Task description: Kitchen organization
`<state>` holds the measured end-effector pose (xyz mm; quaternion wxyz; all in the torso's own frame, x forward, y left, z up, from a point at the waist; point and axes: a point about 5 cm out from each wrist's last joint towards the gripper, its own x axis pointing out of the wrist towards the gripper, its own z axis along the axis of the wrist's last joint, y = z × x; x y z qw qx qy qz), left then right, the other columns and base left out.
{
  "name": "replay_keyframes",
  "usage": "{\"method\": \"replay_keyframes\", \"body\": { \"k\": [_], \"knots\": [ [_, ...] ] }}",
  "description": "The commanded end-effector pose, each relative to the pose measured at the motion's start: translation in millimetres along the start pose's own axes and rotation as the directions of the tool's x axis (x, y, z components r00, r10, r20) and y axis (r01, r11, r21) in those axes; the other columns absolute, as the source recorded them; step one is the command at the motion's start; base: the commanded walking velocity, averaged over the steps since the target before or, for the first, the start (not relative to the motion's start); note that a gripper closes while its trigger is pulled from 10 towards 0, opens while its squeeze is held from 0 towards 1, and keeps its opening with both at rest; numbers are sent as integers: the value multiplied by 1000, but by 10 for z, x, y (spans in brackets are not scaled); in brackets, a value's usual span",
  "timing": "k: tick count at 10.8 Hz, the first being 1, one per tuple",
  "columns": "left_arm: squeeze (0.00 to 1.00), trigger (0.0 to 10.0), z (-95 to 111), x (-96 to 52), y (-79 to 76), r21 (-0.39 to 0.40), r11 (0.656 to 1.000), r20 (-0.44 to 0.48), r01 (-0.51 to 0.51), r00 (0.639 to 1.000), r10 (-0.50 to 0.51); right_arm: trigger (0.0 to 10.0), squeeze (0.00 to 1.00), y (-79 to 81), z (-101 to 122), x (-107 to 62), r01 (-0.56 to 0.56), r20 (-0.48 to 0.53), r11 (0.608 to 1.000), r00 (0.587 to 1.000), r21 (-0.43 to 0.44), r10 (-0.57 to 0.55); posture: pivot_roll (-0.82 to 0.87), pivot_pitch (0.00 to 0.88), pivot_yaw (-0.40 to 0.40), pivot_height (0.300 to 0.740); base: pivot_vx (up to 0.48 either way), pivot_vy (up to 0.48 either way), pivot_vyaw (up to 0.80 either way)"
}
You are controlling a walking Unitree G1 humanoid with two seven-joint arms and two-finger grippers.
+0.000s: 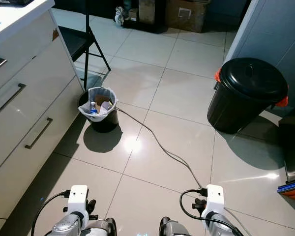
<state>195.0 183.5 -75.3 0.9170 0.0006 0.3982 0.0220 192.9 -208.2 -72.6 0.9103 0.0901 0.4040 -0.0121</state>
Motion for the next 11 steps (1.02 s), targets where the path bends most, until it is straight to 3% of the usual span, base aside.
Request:
{"method": "replay_keyframes", "body": {
  "k": [1,8,11],
  "knots": [
    [0,10000,-91,-24,5,-9,1000,-26,-8,1000,8,10000,0,-26,-46,-15,7,-20,1000,1000,17,-6,94,173,-28,740,0,0,0],
    [0,10000,-49,-18,38,-12,1000,-4,-26,1000,25,10000,0,-31,-35,-15,7,-13,1000,1000,2,-7,100,178,-26,740,0,0,0],
    [0,10000,-60,-21,37,-11,1000,-6,-24,1000,24,10000,0,-30,-30,-14,5,-10,1000,1000,3,-5,100,178,-27,740,0,0,800]
  ]
}}
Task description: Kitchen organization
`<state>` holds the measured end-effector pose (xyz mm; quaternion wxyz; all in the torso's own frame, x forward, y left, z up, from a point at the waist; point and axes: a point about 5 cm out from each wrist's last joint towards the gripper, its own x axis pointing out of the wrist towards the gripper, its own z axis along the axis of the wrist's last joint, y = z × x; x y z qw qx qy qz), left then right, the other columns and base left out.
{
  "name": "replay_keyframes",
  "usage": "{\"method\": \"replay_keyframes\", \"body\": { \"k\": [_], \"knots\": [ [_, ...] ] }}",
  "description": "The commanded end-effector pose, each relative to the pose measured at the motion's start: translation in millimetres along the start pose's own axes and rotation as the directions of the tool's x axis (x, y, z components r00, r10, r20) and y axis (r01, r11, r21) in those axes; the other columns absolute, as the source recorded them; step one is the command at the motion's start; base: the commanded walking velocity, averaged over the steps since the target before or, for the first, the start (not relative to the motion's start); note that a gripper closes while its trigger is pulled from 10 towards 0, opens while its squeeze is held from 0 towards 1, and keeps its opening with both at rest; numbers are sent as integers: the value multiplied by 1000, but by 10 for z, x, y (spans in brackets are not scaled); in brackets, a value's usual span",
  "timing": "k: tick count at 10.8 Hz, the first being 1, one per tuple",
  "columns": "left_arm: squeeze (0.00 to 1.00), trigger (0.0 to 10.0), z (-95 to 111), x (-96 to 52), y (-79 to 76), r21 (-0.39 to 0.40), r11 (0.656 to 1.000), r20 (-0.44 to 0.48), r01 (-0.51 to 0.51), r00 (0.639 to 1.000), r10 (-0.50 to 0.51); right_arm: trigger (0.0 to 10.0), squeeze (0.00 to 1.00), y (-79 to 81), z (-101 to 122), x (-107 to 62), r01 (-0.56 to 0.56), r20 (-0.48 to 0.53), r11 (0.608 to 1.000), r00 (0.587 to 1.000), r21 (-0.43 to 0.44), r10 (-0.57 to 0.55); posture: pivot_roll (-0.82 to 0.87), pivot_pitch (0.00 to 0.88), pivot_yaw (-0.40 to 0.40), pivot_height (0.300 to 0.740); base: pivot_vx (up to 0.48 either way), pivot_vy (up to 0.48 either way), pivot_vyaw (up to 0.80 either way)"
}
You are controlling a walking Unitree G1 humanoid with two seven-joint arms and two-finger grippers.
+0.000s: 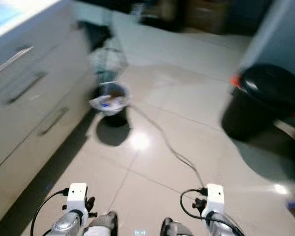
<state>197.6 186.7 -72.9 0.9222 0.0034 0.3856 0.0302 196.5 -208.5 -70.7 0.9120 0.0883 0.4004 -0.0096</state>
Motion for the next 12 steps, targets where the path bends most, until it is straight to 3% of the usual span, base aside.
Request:
{"method": "replay_keyframes", "body": {
  "k": [1,12],
  "knots": [
    [0,10000,-102,-27,4,-8,1000,-35,-7,999,7,10000,0,-34,-71,-25,7,-19,1000,1000,8,-7,102,179,-27,740,0,0,800],
    [0,10000,-143,-41,15,-10,1000,-47,-8,999,8,10000,0,-5,-91,-24,-13,-26,1000,1000,3,13,120,199,-22,740,0,0,800]
  ]
}}
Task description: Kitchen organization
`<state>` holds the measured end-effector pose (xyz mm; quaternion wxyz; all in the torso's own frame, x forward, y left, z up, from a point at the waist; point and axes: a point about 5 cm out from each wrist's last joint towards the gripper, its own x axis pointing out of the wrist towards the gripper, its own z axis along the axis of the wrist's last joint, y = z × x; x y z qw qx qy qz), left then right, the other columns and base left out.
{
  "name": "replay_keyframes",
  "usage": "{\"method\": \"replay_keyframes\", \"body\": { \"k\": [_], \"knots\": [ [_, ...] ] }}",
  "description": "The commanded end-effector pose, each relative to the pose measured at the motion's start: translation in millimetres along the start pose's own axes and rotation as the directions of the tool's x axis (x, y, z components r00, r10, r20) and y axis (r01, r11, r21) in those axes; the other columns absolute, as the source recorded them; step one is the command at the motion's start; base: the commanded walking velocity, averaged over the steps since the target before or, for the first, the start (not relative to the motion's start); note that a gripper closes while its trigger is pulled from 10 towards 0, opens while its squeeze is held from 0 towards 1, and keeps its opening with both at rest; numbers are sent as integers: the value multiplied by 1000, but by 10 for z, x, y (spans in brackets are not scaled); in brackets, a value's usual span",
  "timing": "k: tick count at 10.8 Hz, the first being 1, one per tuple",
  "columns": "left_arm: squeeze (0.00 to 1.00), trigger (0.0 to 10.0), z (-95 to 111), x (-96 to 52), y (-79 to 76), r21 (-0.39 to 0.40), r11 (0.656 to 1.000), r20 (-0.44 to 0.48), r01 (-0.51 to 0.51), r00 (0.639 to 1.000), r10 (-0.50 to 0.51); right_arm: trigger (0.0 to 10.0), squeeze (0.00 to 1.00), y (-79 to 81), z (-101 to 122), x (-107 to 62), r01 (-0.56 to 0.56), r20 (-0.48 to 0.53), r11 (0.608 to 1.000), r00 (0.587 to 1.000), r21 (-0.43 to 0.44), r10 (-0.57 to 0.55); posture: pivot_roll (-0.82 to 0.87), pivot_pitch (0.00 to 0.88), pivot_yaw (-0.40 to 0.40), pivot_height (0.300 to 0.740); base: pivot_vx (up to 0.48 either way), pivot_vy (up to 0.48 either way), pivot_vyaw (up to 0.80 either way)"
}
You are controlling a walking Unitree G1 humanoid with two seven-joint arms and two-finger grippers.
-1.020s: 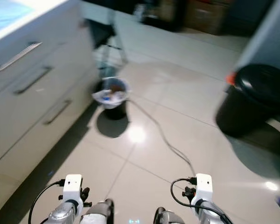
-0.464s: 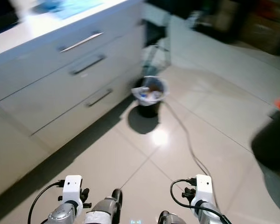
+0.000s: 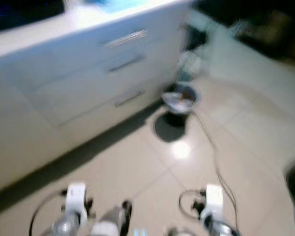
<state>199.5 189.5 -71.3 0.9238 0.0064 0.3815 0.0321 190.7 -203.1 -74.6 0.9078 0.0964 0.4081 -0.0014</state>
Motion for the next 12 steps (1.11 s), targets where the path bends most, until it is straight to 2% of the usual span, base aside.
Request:
{"method": "replay_keyframes", "body": {
  "k": [1,12],
  "knots": [
    [0,10000,-169,-47,-13,-13,1000,-56,-3,998,2,10000,0,-46,-13,-16,7,-7,1000,1000,-6,-7,119,199,-22,740,0,0,800],
    [0,10000,-176,-48,-8,-8,1000,-62,-3,998,3,10000,0,-39,-4,-13,-7,-7,1000,1000,-7,7,118,202,-23,740,0,0,800]
  ]
}}
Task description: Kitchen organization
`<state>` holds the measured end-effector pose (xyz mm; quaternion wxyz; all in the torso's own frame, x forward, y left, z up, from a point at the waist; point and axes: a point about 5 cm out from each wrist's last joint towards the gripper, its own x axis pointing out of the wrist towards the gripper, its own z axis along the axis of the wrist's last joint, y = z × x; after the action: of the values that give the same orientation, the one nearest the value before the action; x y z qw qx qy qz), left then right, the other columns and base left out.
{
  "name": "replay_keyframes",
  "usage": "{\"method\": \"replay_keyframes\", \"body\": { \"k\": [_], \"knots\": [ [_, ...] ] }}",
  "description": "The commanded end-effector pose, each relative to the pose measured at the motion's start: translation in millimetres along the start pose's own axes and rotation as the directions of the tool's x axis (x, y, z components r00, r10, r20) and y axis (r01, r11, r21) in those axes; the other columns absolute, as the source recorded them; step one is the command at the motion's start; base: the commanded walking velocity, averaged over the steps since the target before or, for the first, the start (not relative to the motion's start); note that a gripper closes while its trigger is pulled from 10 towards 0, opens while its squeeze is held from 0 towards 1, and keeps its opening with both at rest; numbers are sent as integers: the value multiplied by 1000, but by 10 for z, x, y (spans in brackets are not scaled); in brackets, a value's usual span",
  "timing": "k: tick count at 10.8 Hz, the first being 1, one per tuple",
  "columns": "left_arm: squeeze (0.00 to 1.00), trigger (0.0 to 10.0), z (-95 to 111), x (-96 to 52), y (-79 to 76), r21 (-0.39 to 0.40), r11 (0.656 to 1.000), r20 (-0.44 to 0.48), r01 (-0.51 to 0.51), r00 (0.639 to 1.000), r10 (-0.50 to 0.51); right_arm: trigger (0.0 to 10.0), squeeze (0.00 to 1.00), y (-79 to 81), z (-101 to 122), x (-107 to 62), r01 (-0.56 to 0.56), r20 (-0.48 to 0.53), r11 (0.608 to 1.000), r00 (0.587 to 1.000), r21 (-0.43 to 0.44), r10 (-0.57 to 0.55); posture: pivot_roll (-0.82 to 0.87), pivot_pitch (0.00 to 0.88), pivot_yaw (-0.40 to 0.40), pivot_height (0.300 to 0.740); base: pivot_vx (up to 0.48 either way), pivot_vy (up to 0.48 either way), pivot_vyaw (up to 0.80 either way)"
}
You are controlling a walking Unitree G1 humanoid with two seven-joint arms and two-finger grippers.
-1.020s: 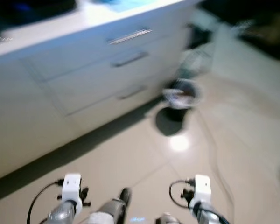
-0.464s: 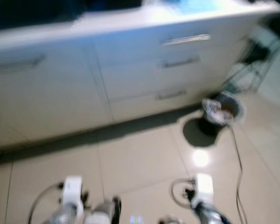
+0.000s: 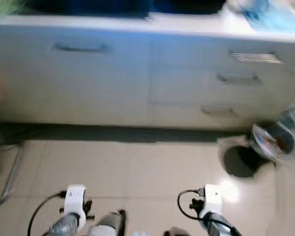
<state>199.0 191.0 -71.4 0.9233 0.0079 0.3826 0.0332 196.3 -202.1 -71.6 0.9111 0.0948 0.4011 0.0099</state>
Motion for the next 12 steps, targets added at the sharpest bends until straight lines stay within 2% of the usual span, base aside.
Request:
{"method": "replay_keyframes", "body": {
  "k": [1,4,7,8,9,10,11,12],
  "knots": [
    [0,10000,-175,-48,-23,-11,1000,-60,0,998,-1,10000,0,-56,-62,-32,14,-15,1000,1000,8,-14,118,202,-23,740,0,0,800],
    [0,10000,-192,-53,-33,-8,1000,-63,3,998,-4,10000,0,-57,-76,-34,16,-20,1000,1000,17,-16,117,202,-21,740,0,0,0],
    [0,10000,-79,-26,-47,-11,1000,-6,-4,1000,4,10000,0,-64,-39,-36,19,16,1000,1000,0,-19,125,202,-22,740,0,0,0],
    [0,10000,204,31,-32,-20,999,114,-25,993,27,10000,0,-67,17,-42,27,84,1000,996,1,-27,129,203,-23,740,0,0,0],
    [0,10000,548,74,-5,-35,998,245,-48,968,55,10000,0,-65,88,-51,33,162,999,986,-9,-31,127,200,-25,740,0,0,0],
    [0,10000,738,85,-1,-40,998,313,-52,948,62,10000,0,-60,127,-60,30,207,1000,978,-8,-28,127,199,-26,740,0,0,0],
    [0,10000,1067,74,-36,-29,999,438,-37,898,46,10000,0,357,1104,103,-34,451,997,891,-63,58,127,199,-23,740,0,0,0],
    [0,10000,1270,45,-70,-17,999,519,-30,854,34,10000,0,478,1449,68,-58,554,995,827,-87,97,126,200,-23,740,0,0,0]
  ]
}}
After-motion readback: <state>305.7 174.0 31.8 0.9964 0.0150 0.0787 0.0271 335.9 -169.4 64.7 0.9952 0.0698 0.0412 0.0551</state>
